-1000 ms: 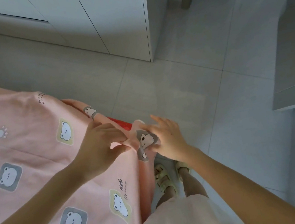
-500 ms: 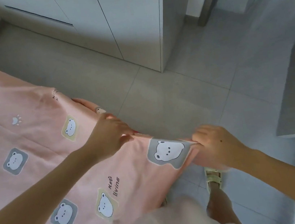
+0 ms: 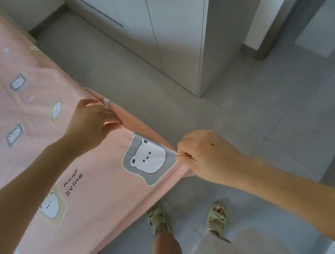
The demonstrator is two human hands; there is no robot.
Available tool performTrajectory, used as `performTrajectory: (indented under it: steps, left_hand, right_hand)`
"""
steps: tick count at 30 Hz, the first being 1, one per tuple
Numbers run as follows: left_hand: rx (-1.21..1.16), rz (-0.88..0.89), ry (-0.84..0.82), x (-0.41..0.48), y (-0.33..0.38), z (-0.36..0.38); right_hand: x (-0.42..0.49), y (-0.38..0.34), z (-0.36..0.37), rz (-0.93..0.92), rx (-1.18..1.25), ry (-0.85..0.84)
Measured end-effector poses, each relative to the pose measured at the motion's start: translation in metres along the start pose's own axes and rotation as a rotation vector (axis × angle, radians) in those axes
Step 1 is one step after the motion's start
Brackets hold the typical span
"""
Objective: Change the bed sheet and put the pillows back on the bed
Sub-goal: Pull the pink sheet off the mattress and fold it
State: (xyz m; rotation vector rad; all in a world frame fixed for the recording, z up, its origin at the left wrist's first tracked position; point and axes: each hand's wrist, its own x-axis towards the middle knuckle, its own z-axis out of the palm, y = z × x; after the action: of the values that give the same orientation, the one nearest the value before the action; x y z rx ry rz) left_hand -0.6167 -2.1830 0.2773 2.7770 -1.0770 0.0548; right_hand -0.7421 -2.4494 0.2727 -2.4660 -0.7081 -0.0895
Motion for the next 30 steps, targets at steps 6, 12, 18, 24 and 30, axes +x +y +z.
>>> performTrajectory:
  steps: [6, 12, 18, 24, 30]
  left_hand:
    - [0.096, -0.249, -0.388, -0.002, 0.022, 0.053]
    - [0.06, -0.359, -0.522, -0.002, 0.006, 0.092]
    - [-0.083, -0.482, -0.327, 0.037, -0.06, 0.074]
    - [-0.179, -0.591, -0.151, 0.109, -0.119, 0.03]
    - [-0.27, -0.689, -0.05, 0.198, -0.194, -0.011]
  right_hand:
    - [-0.005, 0.038, 0.035, 0.132, -0.164, -0.36]
    - [0.03, 0.081, 0.061, 0.231, -0.254, -0.695]
    - [0.125, 0.11, 0.045, 0.2, -0.262, -0.644]
    - [0.233, 0.13, 0.014, 0.166, -0.2, -0.505]
    - [0.362, 0.175, -0.009, 0.103, -0.2, -0.492]
